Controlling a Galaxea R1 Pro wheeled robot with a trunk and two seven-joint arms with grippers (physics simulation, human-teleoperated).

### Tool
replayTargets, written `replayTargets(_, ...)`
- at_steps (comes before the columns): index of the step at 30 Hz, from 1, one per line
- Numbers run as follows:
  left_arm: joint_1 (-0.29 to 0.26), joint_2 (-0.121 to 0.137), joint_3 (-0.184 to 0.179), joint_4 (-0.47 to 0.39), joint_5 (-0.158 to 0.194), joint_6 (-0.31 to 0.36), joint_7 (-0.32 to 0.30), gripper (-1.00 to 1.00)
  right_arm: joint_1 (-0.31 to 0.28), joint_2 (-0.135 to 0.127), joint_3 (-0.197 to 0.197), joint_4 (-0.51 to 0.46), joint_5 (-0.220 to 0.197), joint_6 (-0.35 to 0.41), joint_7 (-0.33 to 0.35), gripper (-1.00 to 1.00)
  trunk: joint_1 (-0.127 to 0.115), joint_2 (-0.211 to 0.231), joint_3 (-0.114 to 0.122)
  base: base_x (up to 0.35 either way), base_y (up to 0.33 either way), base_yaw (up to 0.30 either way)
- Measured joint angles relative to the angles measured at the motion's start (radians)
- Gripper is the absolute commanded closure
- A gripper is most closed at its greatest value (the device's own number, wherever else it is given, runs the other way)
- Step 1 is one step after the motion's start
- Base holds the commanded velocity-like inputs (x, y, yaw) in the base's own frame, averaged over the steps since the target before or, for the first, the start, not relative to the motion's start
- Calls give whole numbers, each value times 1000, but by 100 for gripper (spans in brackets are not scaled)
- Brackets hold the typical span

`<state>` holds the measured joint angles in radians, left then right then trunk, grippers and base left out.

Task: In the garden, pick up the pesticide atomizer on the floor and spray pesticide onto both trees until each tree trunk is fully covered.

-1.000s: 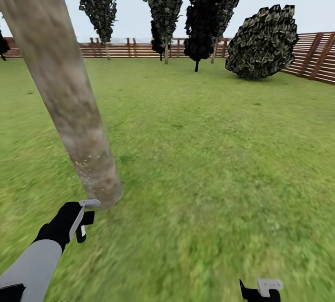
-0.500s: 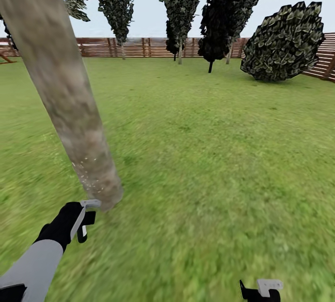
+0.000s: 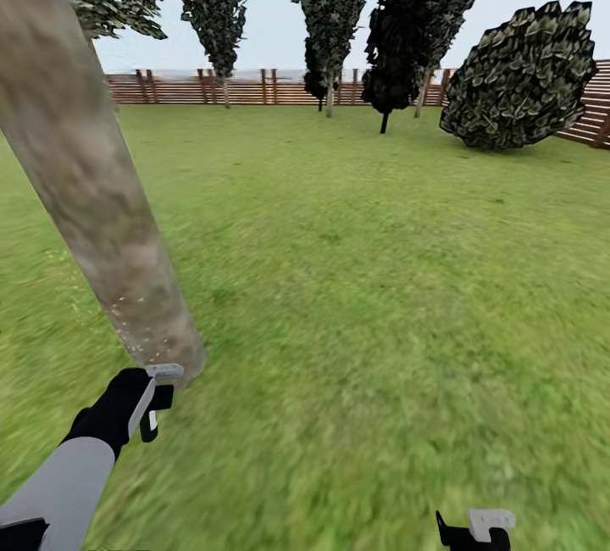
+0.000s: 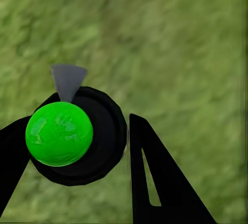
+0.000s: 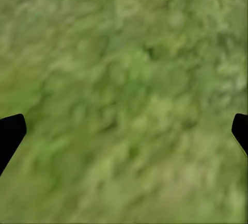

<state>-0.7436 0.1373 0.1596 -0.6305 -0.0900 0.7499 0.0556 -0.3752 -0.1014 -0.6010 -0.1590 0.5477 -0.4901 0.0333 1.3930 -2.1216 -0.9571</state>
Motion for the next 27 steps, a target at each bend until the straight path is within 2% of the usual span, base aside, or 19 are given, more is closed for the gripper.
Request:
replayTargets(13, 0, 0, 0, 1, 0, 0, 0, 100, 0, 0, 0, 1, 2, 0, 0, -100, 0, 0, 0, 121, -268, 266)
replayTargets(23, 0, -2, -2, 2, 0, -2, 0, 100, 0, 1, 1, 1, 2, 0, 0, -100, 0, 0, 0, 159, -261, 21)
replayTargets(27, 0, -1, -2, 1, 0, -2, 0, 100, 0, 2, 1, 2, 2, 0, 0, -100, 0, 0, 0, 140, -260, 149)
